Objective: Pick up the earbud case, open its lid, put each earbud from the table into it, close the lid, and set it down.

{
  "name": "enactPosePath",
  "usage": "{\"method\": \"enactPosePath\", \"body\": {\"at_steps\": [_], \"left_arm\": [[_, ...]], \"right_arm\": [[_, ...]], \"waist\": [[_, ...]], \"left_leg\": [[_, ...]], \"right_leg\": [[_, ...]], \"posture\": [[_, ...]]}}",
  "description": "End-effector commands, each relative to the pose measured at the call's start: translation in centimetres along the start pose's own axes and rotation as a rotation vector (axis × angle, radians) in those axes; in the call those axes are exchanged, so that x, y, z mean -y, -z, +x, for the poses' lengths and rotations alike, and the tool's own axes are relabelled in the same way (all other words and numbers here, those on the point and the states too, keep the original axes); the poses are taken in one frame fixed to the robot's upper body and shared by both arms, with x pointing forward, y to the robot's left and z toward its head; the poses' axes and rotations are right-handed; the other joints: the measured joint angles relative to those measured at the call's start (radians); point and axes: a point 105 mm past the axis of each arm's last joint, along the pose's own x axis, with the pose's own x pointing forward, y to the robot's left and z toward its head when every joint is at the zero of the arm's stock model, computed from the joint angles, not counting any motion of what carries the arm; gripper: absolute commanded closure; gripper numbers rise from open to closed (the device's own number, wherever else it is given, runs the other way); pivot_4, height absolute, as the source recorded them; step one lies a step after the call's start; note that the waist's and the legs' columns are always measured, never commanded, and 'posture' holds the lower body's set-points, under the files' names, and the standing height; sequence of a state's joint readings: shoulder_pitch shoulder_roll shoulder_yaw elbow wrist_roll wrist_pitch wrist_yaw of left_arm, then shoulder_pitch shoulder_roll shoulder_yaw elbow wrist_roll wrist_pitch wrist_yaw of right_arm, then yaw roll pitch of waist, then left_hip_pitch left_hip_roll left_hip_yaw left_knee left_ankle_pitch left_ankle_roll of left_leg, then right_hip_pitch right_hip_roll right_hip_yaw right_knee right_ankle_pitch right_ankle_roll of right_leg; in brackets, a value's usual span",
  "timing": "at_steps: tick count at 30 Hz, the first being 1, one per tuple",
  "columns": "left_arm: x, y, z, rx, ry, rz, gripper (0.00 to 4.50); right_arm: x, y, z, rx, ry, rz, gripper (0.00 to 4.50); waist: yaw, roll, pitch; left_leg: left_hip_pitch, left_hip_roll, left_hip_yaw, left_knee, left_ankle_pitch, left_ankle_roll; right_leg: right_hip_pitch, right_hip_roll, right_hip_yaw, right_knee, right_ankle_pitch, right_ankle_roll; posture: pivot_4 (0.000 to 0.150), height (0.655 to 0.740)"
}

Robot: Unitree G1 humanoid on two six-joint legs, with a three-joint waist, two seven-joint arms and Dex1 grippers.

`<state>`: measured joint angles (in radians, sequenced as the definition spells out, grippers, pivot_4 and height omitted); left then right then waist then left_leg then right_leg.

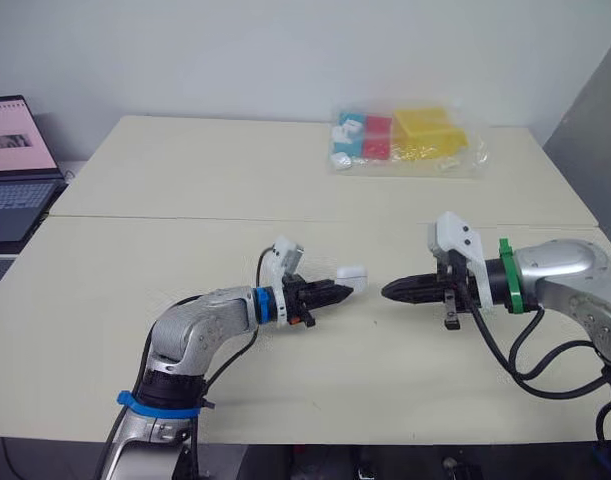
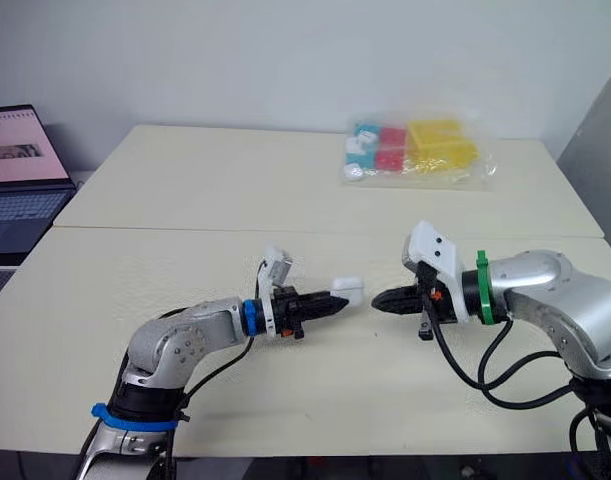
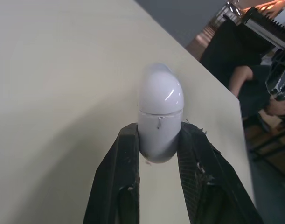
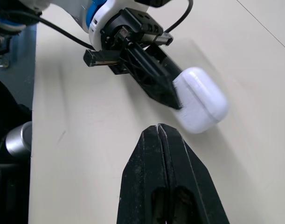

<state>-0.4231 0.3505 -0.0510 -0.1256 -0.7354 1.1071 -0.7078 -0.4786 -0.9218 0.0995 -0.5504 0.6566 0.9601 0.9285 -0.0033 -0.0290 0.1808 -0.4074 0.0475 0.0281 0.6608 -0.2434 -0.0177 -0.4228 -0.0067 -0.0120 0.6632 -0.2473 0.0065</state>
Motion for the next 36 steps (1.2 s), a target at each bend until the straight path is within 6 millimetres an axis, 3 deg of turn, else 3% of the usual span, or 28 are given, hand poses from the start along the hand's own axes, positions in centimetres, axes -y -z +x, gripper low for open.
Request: {"method": "enactPosePath", "body": {"at_steps": [1, 11, 25, 29, 30, 36], "left_arm": [[0.5, 0.0, -0.1, -0.024, 0.031, -0.057, 3.75], [-2.1, 1.4, 0.5, -0.104, -0.065, -0.250, 3.75], [-3.8, 3.0, 0.3, -0.127, -0.163, -0.271, 3.75], [-4.1, 2.6, 0.2, -0.105, -0.175, -0.284, 3.75], [-4.3, 2.5, 0.1, -0.098, -0.187, -0.286, 3.02], [-4.7, 1.7, -1.8, -0.084, -0.211, -0.277, 1.32]], "right_arm": [[0.1, -0.4, -0.3, 0.001, 0.045, -0.091, 4.50], [0.4, 1.2, 0.3, -0.026, 0.129, -0.117, 4.50], [0.3, 0.6, 0.3, -0.016, 0.139, -0.133, 4.50], [0.2, 0.5, 0.3, -0.013, 0.136, -0.132, 4.50], [0.2, 0.5, 0.3, -0.014, 0.136, -0.131, 4.50], [0.2, 0.4, 0.3, -0.013, 0.134, -0.130, 4.50]], "waist": [[-0.001, 0.000, 0.000], [-0.002, 0.000, 0.000], [-0.003, 0.000, 0.000], [-0.003, 0.000, 0.000], [-0.003, 0.000, 0.000], [-0.005, 0.000, -0.001]], "left_leg": [[0.000, 0.000, 0.000, 0.000, 0.000, 0.000], [0.003, 0.000, 0.000, 0.000, 0.000, 0.000], [0.006, 0.000, 0.000, -0.001, 0.000, 0.000], [0.006, 0.000, 0.000, 0.000, 0.000, 0.000], [0.006, 0.000, 0.000, 0.000, 0.000, 0.000], [0.009, 0.000, 0.000, 0.000, 0.000, 0.000]], "right_leg": [[0.000, 0.000, 0.000, 0.000, 0.000, 0.000], [0.002, 0.000, 0.001, 0.001, 0.000, 0.000], [0.003, 0.000, 0.002, 0.002, 0.000, -0.001], [0.004, 0.000, 0.002, 0.002, 0.000, 0.000], [0.004, 0.000, 0.002, 0.002, 0.000, 0.000], [0.006, 0.000, 0.002, 0.002, 0.001, -0.001]], "posture": [[0.150, 0.7354], [0.150, 0.7354], [0.150, 0.7354], [0.150, 0.7354], [0.150, 0.7354], [0.150, 0.7354]]}}
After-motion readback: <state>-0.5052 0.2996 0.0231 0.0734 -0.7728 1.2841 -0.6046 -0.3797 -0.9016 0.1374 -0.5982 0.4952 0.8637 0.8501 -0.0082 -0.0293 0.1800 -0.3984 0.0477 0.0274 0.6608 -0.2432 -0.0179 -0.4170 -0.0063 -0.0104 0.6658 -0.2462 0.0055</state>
